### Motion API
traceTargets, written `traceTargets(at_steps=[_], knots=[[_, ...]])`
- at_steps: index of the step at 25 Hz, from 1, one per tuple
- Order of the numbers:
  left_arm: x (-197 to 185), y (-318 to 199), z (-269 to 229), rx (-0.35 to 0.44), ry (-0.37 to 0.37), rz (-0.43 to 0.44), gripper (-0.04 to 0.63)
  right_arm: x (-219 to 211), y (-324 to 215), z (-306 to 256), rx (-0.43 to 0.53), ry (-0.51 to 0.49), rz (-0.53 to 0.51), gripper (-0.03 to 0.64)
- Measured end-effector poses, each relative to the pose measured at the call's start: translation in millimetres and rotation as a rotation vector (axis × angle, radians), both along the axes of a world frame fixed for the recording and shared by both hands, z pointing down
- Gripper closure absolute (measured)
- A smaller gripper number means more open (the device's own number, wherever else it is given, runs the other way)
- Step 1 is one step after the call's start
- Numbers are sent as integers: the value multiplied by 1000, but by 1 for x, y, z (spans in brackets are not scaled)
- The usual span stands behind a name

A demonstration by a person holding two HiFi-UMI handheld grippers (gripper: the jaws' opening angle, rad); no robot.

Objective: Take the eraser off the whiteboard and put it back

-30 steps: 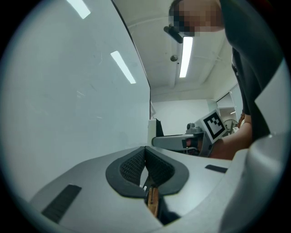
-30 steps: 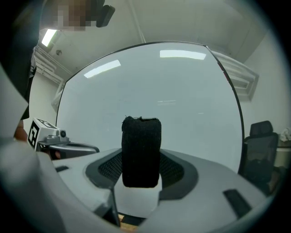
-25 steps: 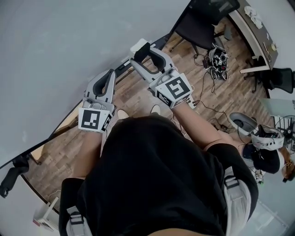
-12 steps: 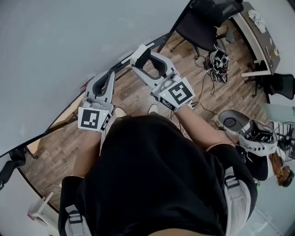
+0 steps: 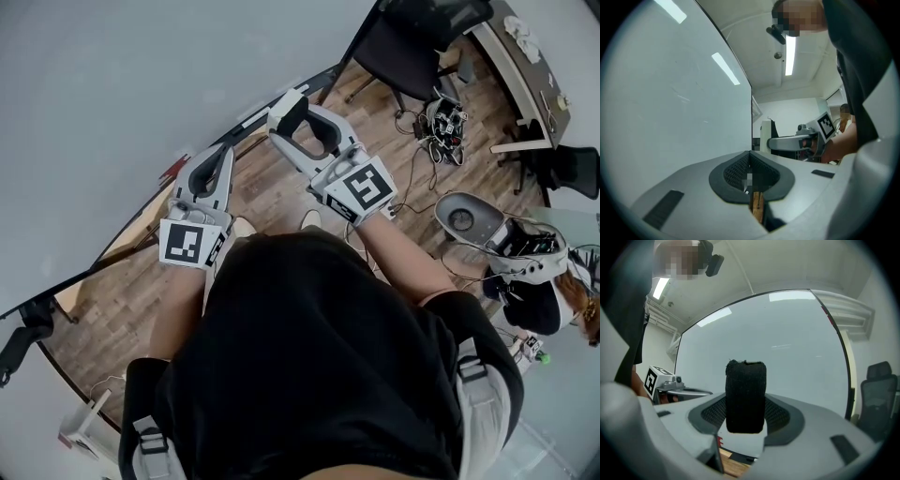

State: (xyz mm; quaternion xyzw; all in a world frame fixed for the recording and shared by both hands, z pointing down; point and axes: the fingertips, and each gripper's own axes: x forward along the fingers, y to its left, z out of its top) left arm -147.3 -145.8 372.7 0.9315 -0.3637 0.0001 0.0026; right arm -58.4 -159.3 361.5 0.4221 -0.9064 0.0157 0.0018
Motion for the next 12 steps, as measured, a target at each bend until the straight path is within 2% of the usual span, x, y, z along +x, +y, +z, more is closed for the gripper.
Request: traceTargets(at_steps=[12], knots=[[35, 1, -3, 0, -9, 67, 600, 33, 2, 1, -9, -22, 67, 394]])
